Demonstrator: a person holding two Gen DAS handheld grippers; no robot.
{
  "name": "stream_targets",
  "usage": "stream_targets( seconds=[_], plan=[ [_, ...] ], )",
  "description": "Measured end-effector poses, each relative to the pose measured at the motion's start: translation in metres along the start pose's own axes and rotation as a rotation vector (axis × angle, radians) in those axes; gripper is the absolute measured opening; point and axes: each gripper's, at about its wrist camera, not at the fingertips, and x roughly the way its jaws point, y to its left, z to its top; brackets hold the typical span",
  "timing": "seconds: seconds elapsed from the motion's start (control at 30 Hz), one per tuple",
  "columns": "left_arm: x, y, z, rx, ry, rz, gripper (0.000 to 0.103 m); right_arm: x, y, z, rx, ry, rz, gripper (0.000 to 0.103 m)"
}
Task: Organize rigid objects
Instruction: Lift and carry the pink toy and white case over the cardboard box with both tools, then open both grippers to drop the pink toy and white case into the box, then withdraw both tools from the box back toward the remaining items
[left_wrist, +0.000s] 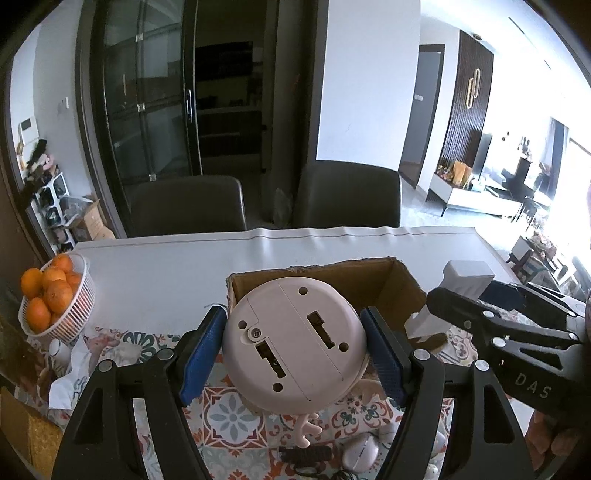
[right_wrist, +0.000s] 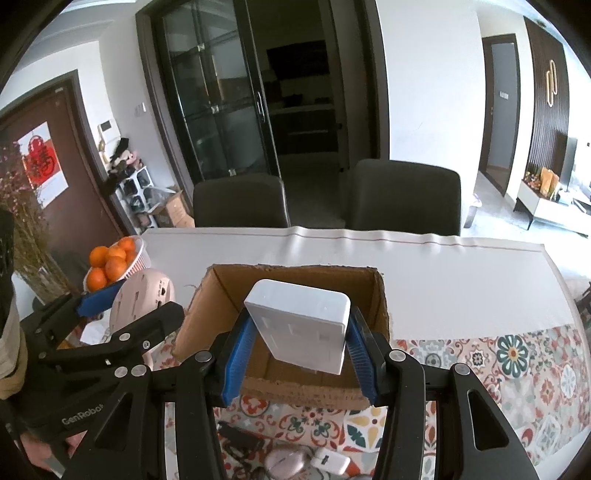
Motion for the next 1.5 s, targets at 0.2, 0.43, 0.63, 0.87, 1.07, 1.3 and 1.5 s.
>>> stream_targets(
  seconds=[0.2, 0.43, 0.63, 0.87, 1.07, 1.3, 1.5],
  plan=[
    [0.024, 0.002, 0.008, -0.001, 0.049, 0.000, 0.074, 0.024, -0.006, 0.007, -0.003, 0.068, 0.004, 0.050],
    [0.048, 0.000, 0.010, 0.004, 0.101, 0.015, 0.074, 0.051, -0.018, 0.008, 0.034, 0.152, 0.014, 0.050],
    [0.064, -0.002, 0.003, 0.011, 0.150, 0.023, 0.074, 0.063, -0.023, -0.001, 0.041, 0.194, 0.000, 0.050],
    [0.071, -0.003, -0.004, 0.014, 0.183, 0.013, 0.075, 0.071, -0.029, -0.009, 0.055, 0.229, 0.000, 0.051],
    [0.054, -0.005, -0.002, 0.035, 0.132, 0.045, 0.080, 0.065, -0.030, -0.012, 0.064, 0.216, -0.011, 0.052],
    [0.029, -0.003, -0.005, 0.018, 0.093, 0.068, 0.080, 0.040, -0.026, -0.012, 0.068, 0.154, -0.040, 0.052],
    [0.010, -0.001, -0.014, -0.003, 0.063, 0.062, 0.080, 0.016, -0.017, -0.013, 0.055, 0.098, -0.073, 0.052]
  ],
)
